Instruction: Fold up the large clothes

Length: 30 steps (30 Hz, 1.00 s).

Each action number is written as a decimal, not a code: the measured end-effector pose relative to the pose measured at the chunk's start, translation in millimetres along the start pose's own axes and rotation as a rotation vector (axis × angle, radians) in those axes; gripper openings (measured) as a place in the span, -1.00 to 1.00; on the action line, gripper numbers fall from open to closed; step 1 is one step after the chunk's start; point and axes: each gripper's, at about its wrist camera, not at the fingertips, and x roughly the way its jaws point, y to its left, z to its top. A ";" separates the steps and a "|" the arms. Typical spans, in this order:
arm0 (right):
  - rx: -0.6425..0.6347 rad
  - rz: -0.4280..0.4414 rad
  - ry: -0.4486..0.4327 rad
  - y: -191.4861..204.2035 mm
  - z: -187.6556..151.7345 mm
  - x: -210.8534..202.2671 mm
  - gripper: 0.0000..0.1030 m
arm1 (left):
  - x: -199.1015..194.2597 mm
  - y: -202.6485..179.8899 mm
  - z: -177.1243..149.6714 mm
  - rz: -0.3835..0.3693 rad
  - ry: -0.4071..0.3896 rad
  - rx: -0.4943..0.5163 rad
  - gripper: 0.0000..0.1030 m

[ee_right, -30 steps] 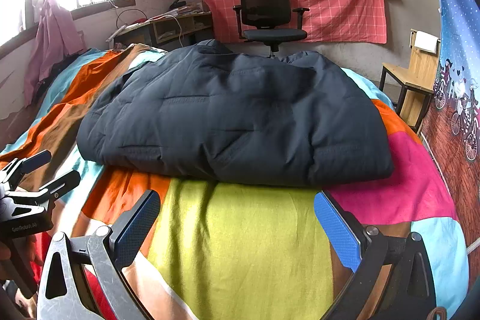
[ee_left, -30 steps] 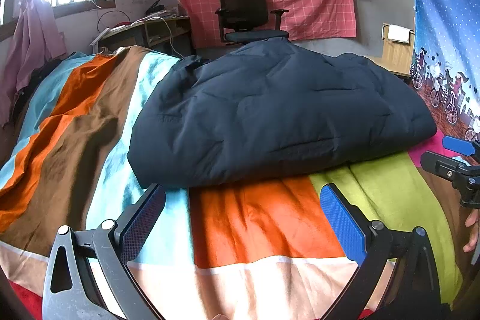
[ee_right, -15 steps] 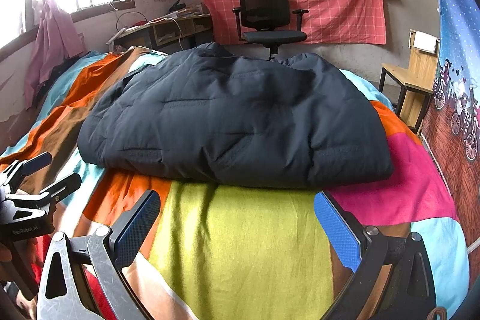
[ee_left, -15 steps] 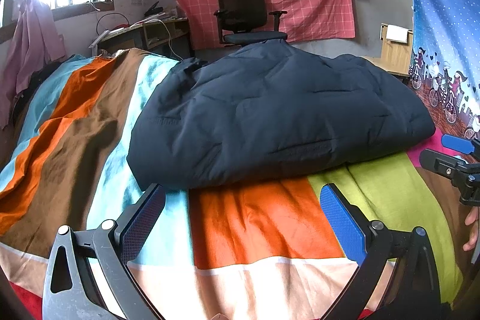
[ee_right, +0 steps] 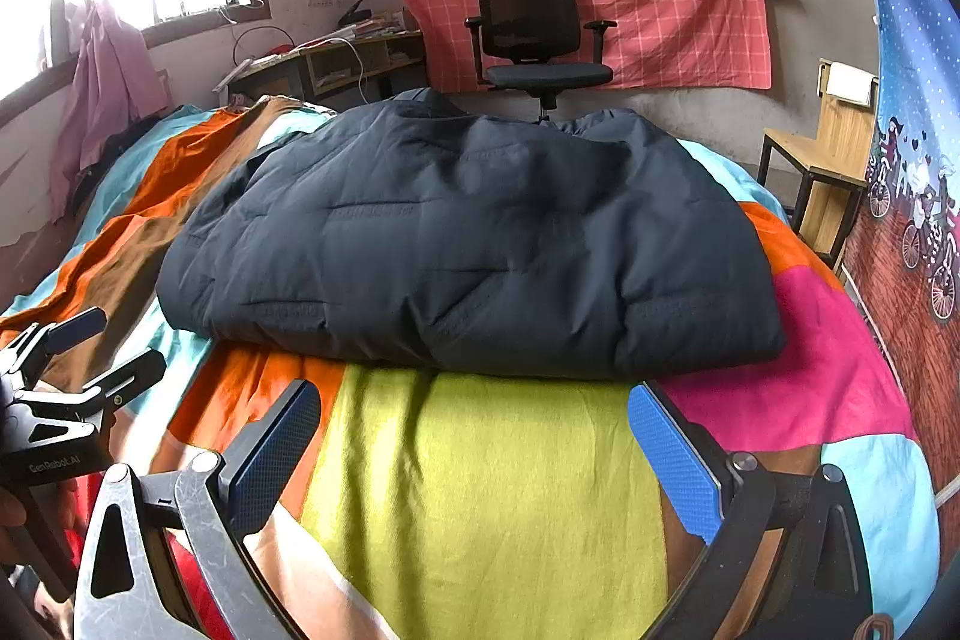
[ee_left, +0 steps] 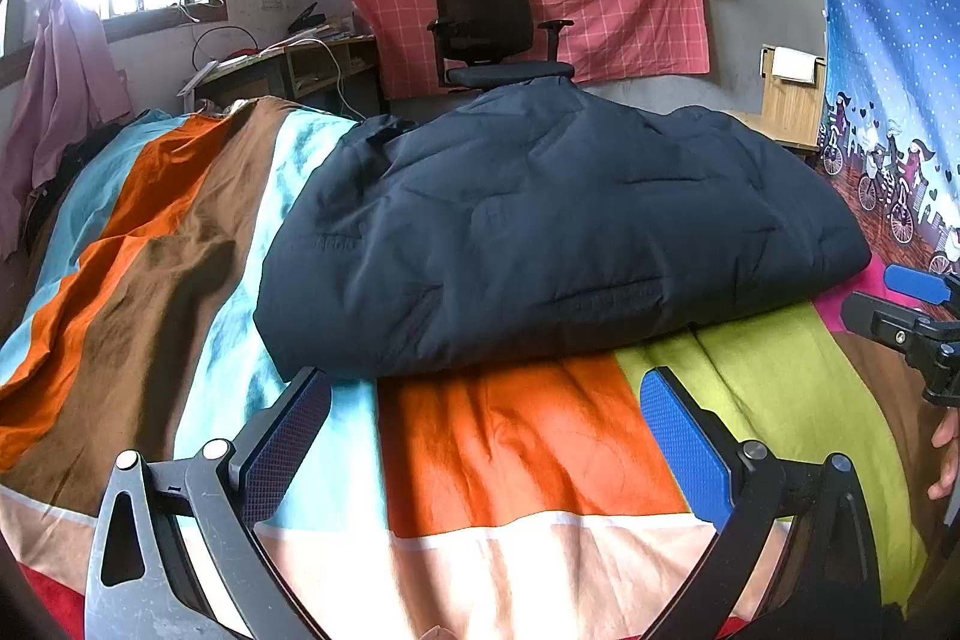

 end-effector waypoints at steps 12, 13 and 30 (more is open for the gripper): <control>0.001 0.000 0.000 0.4 0.0 0.0 1.00 | 0.7 2.5 0.1 0.003 0.008 -0.004 0.97; 0.000 0.000 0.000 0.8 0.1 0.0 1.00 | 0.6 2.3 0.2 0.003 0.008 -0.004 0.97; 0.002 0.000 0.000 0.2 -0.8 -0.4 1.00 | 0.5 5.7 1.4 0.002 0.008 0.001 0.97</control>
